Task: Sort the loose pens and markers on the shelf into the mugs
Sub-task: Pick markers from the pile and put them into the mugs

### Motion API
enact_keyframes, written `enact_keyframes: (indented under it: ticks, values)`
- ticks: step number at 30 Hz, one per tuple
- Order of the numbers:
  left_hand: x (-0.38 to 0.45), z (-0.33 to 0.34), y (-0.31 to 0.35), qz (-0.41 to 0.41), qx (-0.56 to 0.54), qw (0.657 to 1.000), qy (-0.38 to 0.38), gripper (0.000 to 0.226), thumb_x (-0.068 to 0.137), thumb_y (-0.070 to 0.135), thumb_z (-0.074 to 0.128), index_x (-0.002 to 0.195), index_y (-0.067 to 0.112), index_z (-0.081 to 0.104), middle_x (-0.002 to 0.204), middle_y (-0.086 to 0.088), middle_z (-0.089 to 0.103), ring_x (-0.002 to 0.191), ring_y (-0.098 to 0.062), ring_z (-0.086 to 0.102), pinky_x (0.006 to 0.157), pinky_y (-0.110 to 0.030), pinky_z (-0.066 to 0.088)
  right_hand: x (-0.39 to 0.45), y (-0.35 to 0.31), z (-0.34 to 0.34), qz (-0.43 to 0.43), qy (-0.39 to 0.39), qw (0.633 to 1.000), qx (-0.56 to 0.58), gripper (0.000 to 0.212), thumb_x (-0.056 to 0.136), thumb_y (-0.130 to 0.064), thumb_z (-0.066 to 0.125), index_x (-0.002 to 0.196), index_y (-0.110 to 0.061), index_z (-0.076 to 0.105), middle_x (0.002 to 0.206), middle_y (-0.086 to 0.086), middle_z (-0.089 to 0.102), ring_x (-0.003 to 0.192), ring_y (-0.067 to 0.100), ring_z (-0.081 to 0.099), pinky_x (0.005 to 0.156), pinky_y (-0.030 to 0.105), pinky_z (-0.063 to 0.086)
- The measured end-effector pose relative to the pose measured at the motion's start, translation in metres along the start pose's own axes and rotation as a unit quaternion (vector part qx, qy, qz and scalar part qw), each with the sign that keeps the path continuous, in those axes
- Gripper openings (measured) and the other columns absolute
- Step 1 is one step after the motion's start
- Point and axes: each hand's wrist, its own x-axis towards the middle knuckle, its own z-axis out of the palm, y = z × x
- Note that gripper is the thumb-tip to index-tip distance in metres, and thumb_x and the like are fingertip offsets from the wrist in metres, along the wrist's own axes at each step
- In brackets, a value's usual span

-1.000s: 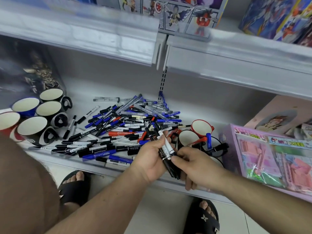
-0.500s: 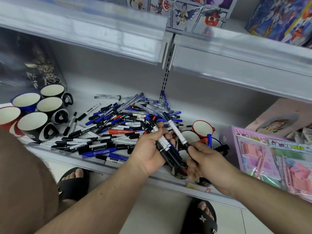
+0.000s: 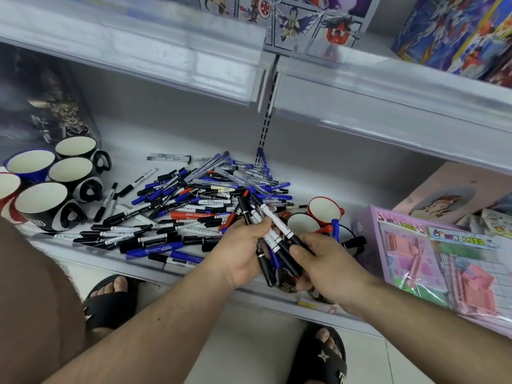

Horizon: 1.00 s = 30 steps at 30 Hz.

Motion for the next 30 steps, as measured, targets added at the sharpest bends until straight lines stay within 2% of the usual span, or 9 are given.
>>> enact_keyframes:
  ticks: [4,8,9,11,13,18,23,27,30]
  values:
    - [0.003,-0.002,-0.006,-0.006,0.041,0.999,-0.006,0.022,0.096,-0.001,0.049,0.108,0.003,0.066,0.094,-0.015,0.067,0.084,-0.028,0.066,0.067,-0.037,0.06,0.01,0.013,-0.034,0.041,-0.006,0.998,0.042,0.019,0.104,-0.014,0.045,0.107,-0.006,0.062,0.069,0.005,0.063,0.053,0.012,0.057,0.06,0.029,0.05]
    - [0.007,-0.005,-0.015,-0.017,0.036,0.999,0.01,0.024,0.097,-0.001,0.048,0.113,-0.001,0.065,0.103,-0.013,0.069,0.103,-0.032,0.06,0.094,-0.047,0.049,0.015,0.026,-0.069,0.075,-0.042,0.975,0.203,0.018,0.102,-0.009,0.045,0.108,-0.002,0.06,0.069,0.009,0.062,0.058,0.017,0.054,0.054,0.025,0.049]
    - [0.007,-0.006,-0.016,-0.016,0.031,0.999,0.006,0.025,0.097,0.0,0.046,0.114,0.0,0.065,0.097,-0.008,0.07,0.099,-0.029,0.059,0.092,-0.045,0.049,0.015,0.028,-0.078,0.083,-0.057,0.965,0.243,0.016,0.1,-0.008,0.046,0.105,-0.002,0.06,0.07,0.01,0.061,0.058,0.018,0.053,0.053,0.024,0.049]
    - [0.008,-0.007,-0.017,-0.016,0.024,1.0,0.003,0.028,0.098,0.0,0.045,0.117,0.003,0.065,0.089,-0.002,0.071,0.083,-0.019,0.062,0.073,-0.035,0.054,0.016,0.039,-0.096,0.099,-0.065,0.956,0.269,0.016,0.098,-0.009,0.048,0.104,-0.002,0.061,0.072,0.013,0.06,0.058,0.019,0.052,0.053,0.025,0.049]
    - [0.008,-0.007,-0.019,-0.022,0.027,0.999,0.003,0.028,0.099,0.001,0.044,0.119,0.004,0.064,0.085,0.0,0.069,0.073,-0.013,0.062,0.064,-0.03,0.054,0.019,0.054,-0.112,0.121,-0.054,0.96,0.246,0.02,0.098,-0.01,0.049,0.11,0.002,0.059,0.077,0.015,0.06,0.059,0.019,0.053,0.053,0.027,0.05]
    - [0.012,-0.006,-0.029,-0.034,0.026,0.999,0.028,0.028,0.098,0.002,0.047,0.12,0.004,0.064,0.09,-0.001,0.066,0.082,-0.015,0.061,0.089,-0.038,0.051,0.02,0.089,-0.145,0.191,0.034,0.978,0.082,0.017,0.101,-0.01,0.049,0.107,0.002,0.06,0.073,0.013,0.064,0.056,0.021,0.057,0.058,0.031,0.049]
    - [0.016,-0.007,-0.034,-0.036,0.027,0.996,0.083,0.029,0.098,0.003,0.05,0.123,0.004,0.064,0.103,-0.007,0.065,0.1,-0.024,0.06,0.106,-0.048,0.044,0.014,0.107,-0.165,0.246,0.062,0.965,-0.072,0.02,0.103,-0.011,0.047,0.1,0.005,0.059,0.079,0.018,0.063,0.06,0.026,0.061,0.06,0.033,0.052]
    - [0.019,-0.008,-0.035,-0.03,0.021,0.995,0.095,0.028,0.097,0.002,0.051,0.122,0.003,0.065,0.101,-0.008,0.066,0.1,-0.024,0.062,0.104,-0.047,0.047,0.017,0.11,-0.156,0.287,0.041,0.948,-0.131,0.025,0.102,-0.012,0.047,0.103,0.01,0.058,0.078,0.02,0.065,0.057,0.024,0.063,0.056,0.028,0.053]
    - [0.018,-0.01,-0.035,-0.022,0.031,0.995,0.088,0.028,0.097,0.003,0.052,0.121,0.004,0.066,0.09,-0.004,0.066,0.088,-0.019,0.065,0.084,-0.036,0.055,0.024,0.109,-0.139,0.299,0.003,0.938,-0.174,0.025,0.101,-0.011,0.048,0.104,0.012,0.058,0.07,0.019,0.063,0.051,0.023,0.058,0.053,0.026,0.047]
